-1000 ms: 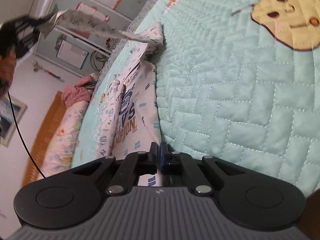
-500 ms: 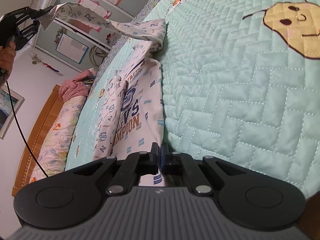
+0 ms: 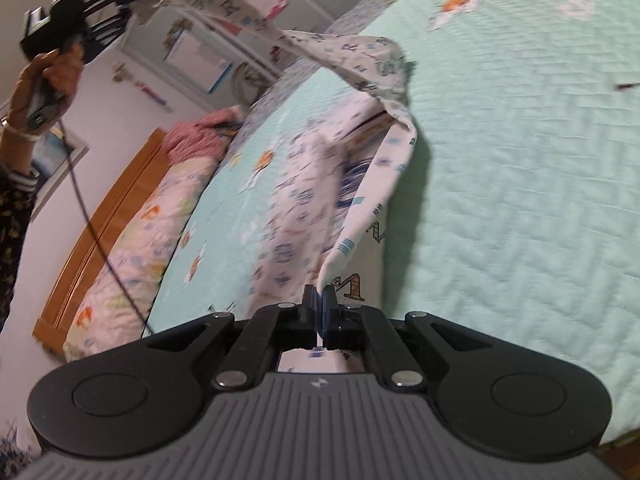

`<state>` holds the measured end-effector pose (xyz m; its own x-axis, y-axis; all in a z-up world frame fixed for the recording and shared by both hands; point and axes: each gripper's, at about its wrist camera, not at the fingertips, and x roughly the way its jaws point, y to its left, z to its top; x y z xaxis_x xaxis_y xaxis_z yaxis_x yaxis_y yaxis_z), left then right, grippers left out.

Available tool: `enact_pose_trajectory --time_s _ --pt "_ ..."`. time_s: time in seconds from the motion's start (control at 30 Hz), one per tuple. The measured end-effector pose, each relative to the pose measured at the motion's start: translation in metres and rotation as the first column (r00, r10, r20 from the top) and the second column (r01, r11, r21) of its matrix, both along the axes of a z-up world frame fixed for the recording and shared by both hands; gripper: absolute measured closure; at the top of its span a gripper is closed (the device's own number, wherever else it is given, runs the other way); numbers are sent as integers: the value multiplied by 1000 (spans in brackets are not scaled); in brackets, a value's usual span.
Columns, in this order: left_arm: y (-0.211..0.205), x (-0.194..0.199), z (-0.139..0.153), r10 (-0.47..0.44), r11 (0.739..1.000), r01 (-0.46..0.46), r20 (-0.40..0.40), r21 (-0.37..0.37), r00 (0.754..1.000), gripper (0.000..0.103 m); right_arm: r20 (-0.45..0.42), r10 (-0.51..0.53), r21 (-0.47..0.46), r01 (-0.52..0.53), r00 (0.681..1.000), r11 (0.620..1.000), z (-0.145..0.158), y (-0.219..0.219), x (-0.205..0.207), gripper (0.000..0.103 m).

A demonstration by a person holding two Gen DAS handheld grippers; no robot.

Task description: Fold clothes

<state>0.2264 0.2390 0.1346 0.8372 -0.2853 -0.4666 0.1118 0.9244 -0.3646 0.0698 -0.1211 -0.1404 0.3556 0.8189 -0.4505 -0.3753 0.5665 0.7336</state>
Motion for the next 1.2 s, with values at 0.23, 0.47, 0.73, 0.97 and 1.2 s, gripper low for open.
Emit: enact_pose_trajectory --time_s 0.23,0.47,0.73,0.97,1.2 --pt "54 -34 -29 80 994 -83 -41 -76 996 99 5 57 -64 -57 998 996 -2 11 -3 100" --pt "85 -43 -79 167 980 -181 -159 -79 973 99 6 103 -116 -102 995 988 -3 20 -6 100" --pt "101 -51 -87 183 977 -198 -162 -85 970 99 -2 119 -131 -119 993 984 -3 26 -4 100" --pt "109 -67 -58 199 973 -204 -56 -105 978 99 15 143 -137 -140 990 981 1 31 -3 100" --pt "122 -88 -70 240 956 -249 -74 -155 968 99 34 176 -162 -169 984 972 4 33 -5 100"
